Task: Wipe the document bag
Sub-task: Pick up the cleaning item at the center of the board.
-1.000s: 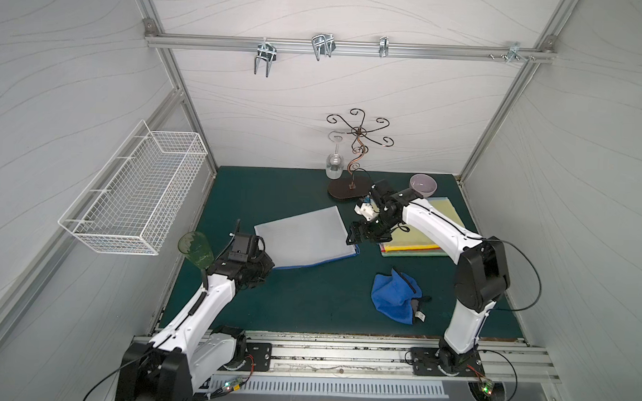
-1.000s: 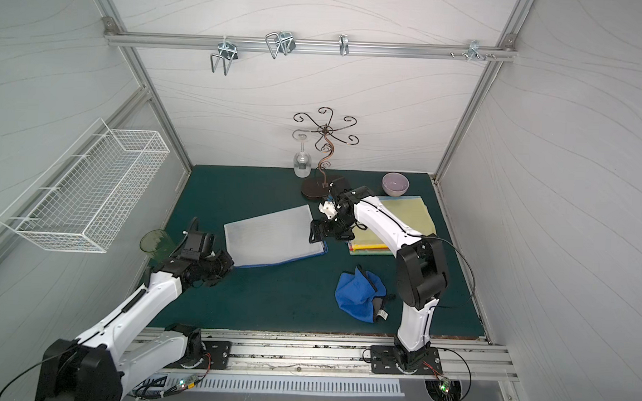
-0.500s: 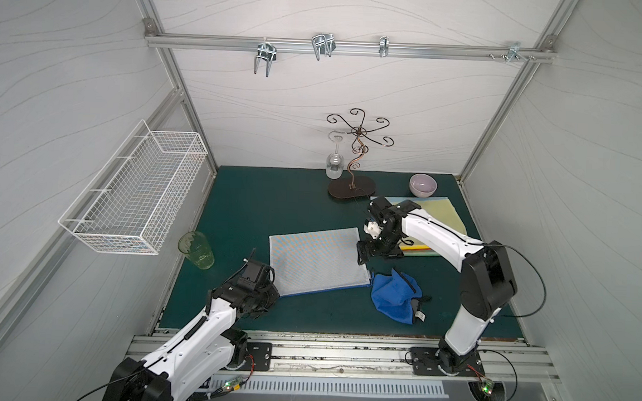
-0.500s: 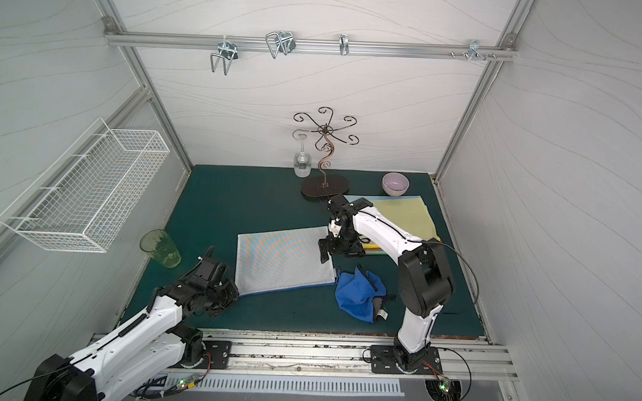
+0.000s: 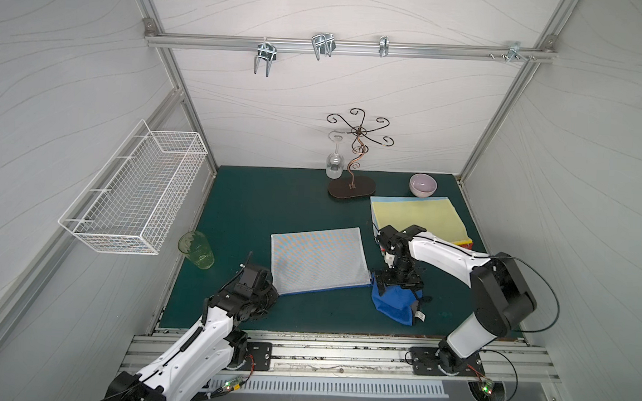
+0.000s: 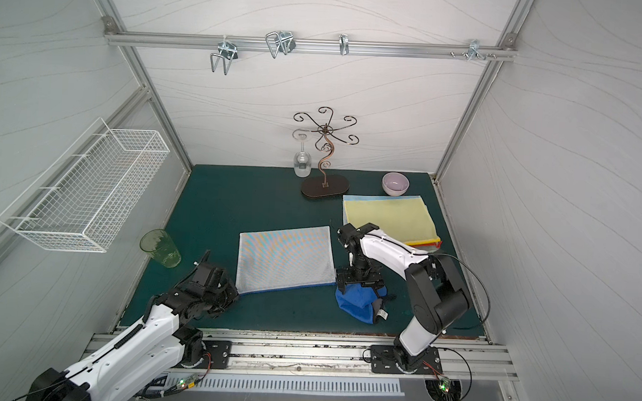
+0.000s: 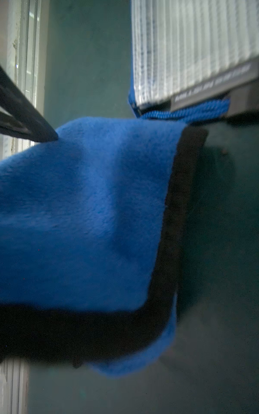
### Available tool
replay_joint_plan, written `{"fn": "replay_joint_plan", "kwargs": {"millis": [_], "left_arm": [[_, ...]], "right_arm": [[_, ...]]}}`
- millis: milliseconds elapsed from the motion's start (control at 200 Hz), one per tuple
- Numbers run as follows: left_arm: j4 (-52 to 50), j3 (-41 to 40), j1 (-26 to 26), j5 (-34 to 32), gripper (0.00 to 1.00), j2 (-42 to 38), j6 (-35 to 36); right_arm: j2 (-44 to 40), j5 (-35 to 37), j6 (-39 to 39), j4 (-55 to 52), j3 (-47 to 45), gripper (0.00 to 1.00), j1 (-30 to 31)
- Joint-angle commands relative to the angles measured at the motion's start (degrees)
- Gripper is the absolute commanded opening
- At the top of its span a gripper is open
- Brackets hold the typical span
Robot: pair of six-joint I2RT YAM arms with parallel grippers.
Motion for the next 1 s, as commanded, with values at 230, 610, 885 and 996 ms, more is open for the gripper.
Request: {"fn": "replay_joint_plan", "kwargs": {"millis": [230,610,885,996], "left_arm": [[-2.71,-1.12,-0.35,-0.54,0.00,-1.65,0.08],[-4.91,-1.59,-0.31,-1.49,0.00,-5.28,-0.05],[-4.80,-1.04,-0.36,-1.49,0.00,-3.37,0.17],[-4.68,-0.78,-0.31,-1.70,0.00,-2.58,0.41]], "right_arm": [[-0.09,-9.27,3.95,10.77,-7.46,0.43,-1.80],[-7.46,-6.27,0.18,-3.42,15.14,0.00,3.58],[20.15,-28.64,-2.98,7.71,37.56,0.00,14.67],[29.38,-37.11,-1.26,13.42,46.17,0.00,17.97]]}}
